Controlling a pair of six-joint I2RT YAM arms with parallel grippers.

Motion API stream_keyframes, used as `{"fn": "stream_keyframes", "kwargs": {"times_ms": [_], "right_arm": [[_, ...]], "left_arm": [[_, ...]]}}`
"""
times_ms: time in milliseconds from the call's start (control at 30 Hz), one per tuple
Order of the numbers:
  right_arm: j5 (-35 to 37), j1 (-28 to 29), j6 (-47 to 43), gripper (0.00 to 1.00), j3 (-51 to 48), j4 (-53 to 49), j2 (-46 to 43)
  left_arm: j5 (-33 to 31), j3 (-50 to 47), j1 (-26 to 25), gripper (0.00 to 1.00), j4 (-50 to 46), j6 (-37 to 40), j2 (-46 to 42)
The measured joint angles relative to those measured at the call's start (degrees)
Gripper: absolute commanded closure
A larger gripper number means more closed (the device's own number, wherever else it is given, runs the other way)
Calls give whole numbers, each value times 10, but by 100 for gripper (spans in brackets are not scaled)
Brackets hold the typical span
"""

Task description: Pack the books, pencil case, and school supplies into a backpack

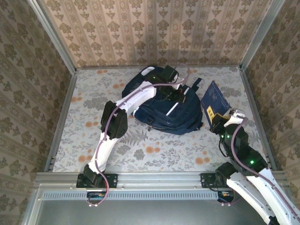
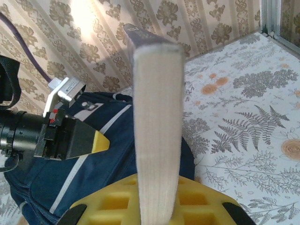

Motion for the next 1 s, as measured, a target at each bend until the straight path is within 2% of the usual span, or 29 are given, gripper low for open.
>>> {"fn": "stream_keyframes", "kwargs": {"times_ms": [100, 233, 433, 533, 767, 1000], "right_arm": [[1, 0, -1, 100, 14, -1, -1], [4, 0, 0, 100, 18, -2, -1], [-15, 0, 20, 99, 18, -5, -1], [-53, -1, 57, 100, 14, 1, 4], [-170, -1, 145, 100, -15, 30, 34], [-220, -1, 231, 100, -30, 31, 7]], "left_arm": [[0, 0, 12, 100, -26, 7, -36], [7, -11, 53, 100, -46, 10, -114], [77, -45, 134, 100, -44, 0, -198], [112, -52, 152, 100, -40, -9, -204], [154, -53, 160, 100, -41, -24, -204], [177, -55, 173, 100, -7, -61, -204]]}}
